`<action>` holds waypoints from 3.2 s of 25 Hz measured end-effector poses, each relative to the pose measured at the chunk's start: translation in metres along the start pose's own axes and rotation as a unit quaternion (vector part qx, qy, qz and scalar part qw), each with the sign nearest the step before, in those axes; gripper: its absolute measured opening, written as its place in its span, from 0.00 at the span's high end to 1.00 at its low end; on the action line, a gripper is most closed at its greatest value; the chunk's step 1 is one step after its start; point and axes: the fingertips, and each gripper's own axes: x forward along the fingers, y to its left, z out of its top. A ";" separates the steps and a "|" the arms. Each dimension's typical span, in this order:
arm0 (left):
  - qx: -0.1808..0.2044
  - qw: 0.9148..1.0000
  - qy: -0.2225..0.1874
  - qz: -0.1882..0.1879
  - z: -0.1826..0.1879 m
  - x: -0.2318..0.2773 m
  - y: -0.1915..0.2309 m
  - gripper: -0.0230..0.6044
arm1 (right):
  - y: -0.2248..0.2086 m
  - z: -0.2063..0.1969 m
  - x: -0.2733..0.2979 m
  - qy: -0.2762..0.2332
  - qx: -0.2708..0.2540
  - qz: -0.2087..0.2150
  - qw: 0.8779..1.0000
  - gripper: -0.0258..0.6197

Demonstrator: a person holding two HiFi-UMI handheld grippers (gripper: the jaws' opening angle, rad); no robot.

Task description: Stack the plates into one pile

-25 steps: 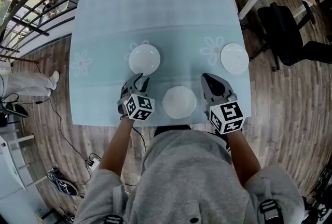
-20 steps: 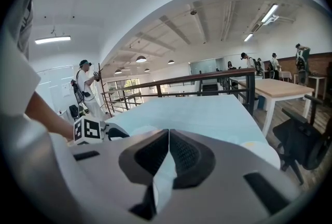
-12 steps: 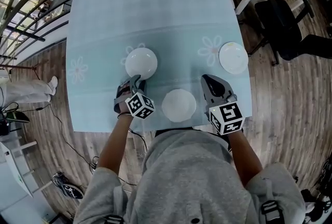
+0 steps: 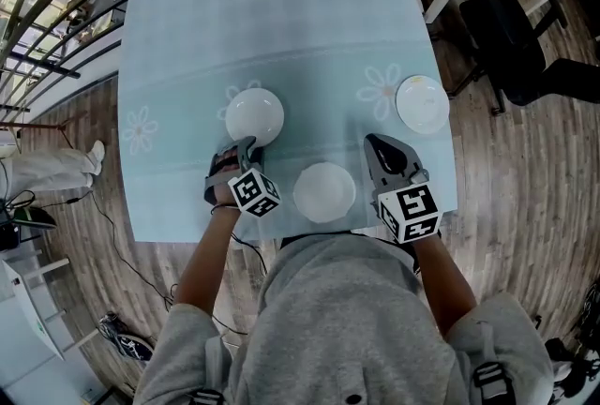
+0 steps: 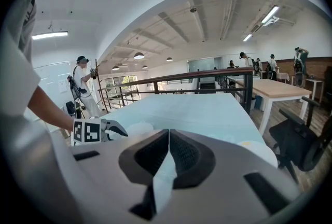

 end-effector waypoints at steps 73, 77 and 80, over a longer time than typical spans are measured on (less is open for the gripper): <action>-0.022 0.983 -0.126 0.131 0.095 -0.161 -0.059 0.92 | 0.011 -0.039 -0.158 -0.049 -0.021 -0.032 0.998 0.92; -0.015 0.982 -0.139 0.128 0.104 -0.172 -0.072 0.92 | 0.017 -0.047 -0.171 -0.046 -0.018 -0.040 0.998 0.92; -0.002 0.982 -0.146 0.123 0.109 -0.175 -0.084 0.92 | 0.022 -0.054 -0.182 -0.041 -0.016 -0.044 0.998 0.92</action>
